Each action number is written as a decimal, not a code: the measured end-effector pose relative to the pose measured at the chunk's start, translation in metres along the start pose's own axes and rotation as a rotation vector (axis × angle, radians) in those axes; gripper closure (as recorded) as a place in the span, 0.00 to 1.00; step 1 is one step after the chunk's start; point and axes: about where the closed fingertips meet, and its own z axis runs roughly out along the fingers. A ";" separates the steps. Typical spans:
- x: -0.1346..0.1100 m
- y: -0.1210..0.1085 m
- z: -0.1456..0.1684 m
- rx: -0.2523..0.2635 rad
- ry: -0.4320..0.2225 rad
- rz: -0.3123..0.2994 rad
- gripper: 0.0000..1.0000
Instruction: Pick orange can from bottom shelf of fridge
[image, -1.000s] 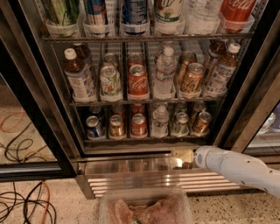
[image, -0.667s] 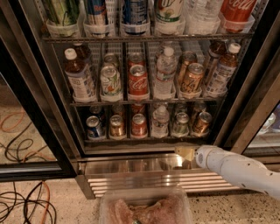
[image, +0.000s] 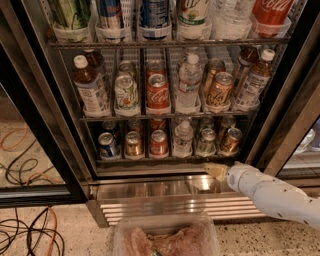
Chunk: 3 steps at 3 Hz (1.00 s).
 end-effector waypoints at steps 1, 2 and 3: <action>-0.006 -0.007 0.000 0.029 -0.025 -0.011 0.24; -0.015 -0.013 0.002 0.057 -0.054 -0.024 0.24; -0.021 -0.016 0.005 0.077 -0.076 -0.036 0.26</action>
Offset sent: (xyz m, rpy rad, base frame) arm 0.0207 -0.0178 0.0154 -0.0716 -0.0961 -0.0706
